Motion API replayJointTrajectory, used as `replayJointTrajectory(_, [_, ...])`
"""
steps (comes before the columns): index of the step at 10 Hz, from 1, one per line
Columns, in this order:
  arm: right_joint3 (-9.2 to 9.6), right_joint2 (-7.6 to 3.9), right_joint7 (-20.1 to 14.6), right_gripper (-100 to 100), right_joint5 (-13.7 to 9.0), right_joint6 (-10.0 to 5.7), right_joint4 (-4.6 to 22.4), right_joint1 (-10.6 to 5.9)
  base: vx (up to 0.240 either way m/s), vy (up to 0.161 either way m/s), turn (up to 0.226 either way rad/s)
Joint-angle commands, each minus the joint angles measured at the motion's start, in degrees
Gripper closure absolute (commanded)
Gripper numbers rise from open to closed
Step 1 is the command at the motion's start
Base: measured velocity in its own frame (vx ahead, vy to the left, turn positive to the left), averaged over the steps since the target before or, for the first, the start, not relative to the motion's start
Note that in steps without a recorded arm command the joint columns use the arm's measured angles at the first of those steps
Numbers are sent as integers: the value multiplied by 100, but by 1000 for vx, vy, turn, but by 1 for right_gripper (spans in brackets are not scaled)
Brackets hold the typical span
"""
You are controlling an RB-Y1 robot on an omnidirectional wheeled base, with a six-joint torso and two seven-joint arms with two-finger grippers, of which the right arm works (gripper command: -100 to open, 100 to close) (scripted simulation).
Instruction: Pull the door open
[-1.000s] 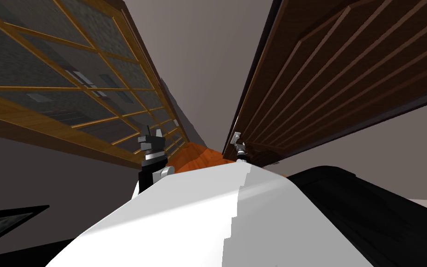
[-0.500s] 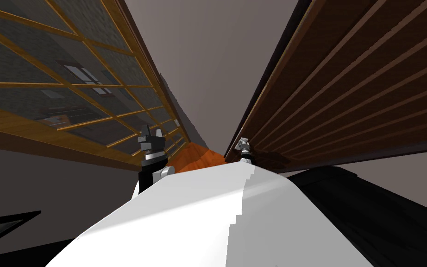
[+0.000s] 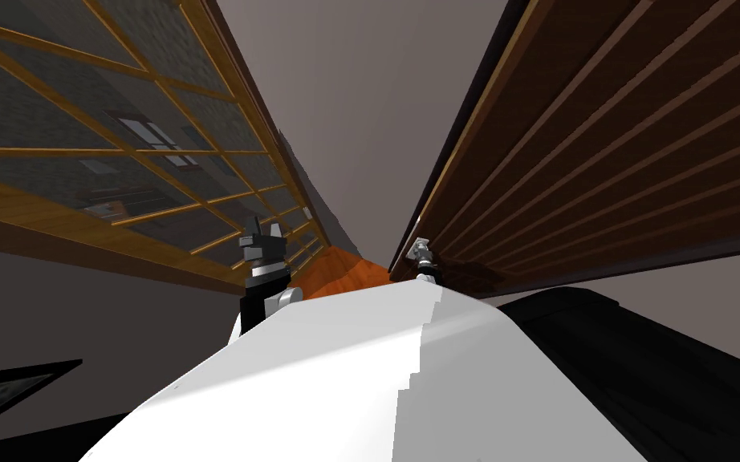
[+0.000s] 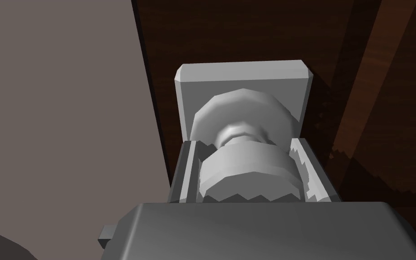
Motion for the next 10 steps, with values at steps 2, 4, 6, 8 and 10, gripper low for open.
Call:
replayJointTrajectory(2, [82, -74, -92, 100, 24, -20, -26, 35, -59, -3, 52])
replayJointTrajectory(4, [170, -154, -189, 100, 50, -42, -53, 71, -240, -29, 127])
replayJointTrajectory(6, [298, -272, -331, 100, 89, -74, -94, 124, -268, -29, 142])
replayJointTrajectory(8, [447, -409, -495, 100, 134, -112, -141, 186, -260, -33, 151])
replayJointTrajectory(10, [549, -502, -608, 100, 164, -138, -173, 229, -254, 1, 109])
